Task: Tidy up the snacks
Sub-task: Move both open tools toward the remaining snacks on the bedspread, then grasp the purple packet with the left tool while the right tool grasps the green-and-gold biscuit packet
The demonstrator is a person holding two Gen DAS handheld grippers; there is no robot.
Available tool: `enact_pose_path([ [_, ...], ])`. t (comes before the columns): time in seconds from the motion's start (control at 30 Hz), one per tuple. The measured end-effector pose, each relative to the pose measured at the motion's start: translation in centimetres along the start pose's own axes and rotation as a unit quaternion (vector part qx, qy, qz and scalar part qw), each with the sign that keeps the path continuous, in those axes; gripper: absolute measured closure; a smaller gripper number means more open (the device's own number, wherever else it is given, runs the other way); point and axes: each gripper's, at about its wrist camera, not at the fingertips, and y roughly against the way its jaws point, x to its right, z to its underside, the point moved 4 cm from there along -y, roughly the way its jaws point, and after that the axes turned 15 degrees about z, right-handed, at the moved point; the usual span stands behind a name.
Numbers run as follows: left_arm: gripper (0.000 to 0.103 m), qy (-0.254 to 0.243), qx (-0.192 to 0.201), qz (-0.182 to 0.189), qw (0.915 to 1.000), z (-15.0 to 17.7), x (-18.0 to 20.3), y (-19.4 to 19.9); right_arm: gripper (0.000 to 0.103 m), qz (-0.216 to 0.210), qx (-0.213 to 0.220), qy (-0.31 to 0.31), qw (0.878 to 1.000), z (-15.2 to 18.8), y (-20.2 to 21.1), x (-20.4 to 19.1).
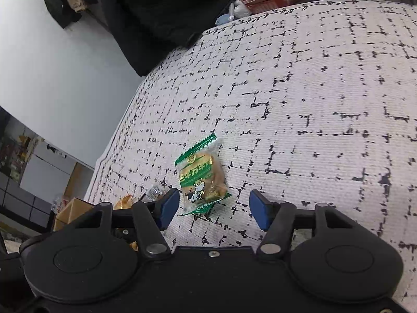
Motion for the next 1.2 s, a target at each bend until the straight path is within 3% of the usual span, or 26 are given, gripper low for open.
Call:
enact_pose_path([
  [0.33,0.055,0.018,0.006,-0.011,0.9998,0.1,-0.8,-2.0,0.047,0.008,0.007,0.021,1.000,0.0,-0.8,-0.6],
  [0.43,0.060,0.022,0.009,-0.014,0.9996,-0.1,-0.8,-1.9,0.047,0.009,0.010,0.024,1.000,0.0,-0.9,-0.8],
  [0.63,0.068,0.024,0.016,-0.001,0.9996,-0.1,-0.8,-0.6,0.047,0.020,0.022,0.052,0.998,-0.2,-1.6,-2.2],
  [0.9,0.070,0.030,0.024,0.007,0.9992,-0.1,-1.0,1.5,0.043,0.041,0.037,0.093,0.994,-0.1,-2.4,-3.7],
  [0.97,0.070,0.026,0.028,0.011,0.9992,-0.2,-0.9,2.1,0.048,0.053,0.044,0.119,0.990,0.3,-2.4,-4.1],
  [1.0,0.070,0.024,0.030,0.013,0.9992,-0.2,-0.8,2.3,0.057,0.058,0.045,0.128,0.989,0.4,-2.3,-4.3],
  [1.03,0.070,0.022,0.031,0.014,0.9992,-0.2,-0.8,2.6,0.060,0.061,0.044,0.135,0.988,0.6,-2.3,-4.3],
  [1.2,0.070,0.022,0.031,0.027,0.9989,-0.1,-0.6,4.1,0.064,0.056,0.035,0.122,0.990,0.5,-1.6,-4.2],
])
